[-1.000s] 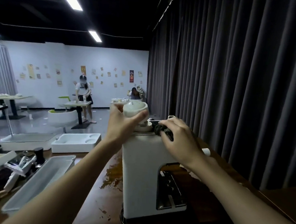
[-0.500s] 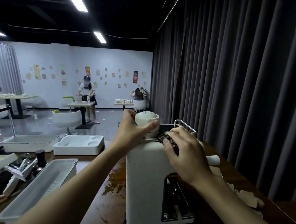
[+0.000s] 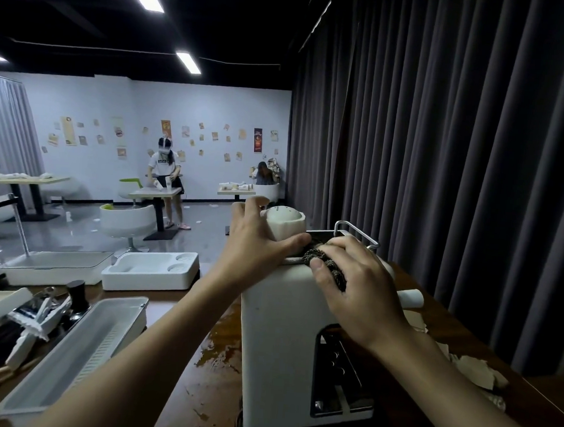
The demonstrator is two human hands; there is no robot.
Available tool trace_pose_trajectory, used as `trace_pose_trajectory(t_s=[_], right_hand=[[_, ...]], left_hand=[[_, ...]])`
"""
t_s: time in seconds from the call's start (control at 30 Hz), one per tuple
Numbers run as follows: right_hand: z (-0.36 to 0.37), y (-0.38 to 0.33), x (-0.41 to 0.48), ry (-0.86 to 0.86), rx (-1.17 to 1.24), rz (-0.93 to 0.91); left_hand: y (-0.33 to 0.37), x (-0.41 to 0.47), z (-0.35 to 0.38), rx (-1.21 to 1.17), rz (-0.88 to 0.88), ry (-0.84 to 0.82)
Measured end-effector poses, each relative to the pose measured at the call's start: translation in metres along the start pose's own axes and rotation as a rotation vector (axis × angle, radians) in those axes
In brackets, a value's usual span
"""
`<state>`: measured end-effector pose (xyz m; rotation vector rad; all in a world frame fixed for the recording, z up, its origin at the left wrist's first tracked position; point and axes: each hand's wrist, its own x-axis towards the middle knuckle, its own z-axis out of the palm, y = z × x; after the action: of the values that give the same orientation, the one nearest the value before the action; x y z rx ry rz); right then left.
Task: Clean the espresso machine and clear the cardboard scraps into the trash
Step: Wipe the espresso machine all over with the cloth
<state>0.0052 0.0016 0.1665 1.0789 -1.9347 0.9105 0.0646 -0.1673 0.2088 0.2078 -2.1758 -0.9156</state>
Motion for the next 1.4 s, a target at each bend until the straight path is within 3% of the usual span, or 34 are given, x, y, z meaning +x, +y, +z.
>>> trace_pose_trajectory(t_s=[0.3,1.07,1.4], right_hand=[[0.002,0.0002,-0.0002,-0.008,0.017,0.015],[0.0026,0.0023,-0.0016,0.014,0.018,0.004],[0.0008,0.0011,-0.0019,0.007,0.062,0.004]], left_hand=[[0.0025,-0.005,-0.0003,0.085,0.04,0.019],[-0.0028,-0.0093,-0.0046,0.0,-0.014,0.092],[-0.001,-0.0088,-0.0014,0.046,0.042,0.074]])
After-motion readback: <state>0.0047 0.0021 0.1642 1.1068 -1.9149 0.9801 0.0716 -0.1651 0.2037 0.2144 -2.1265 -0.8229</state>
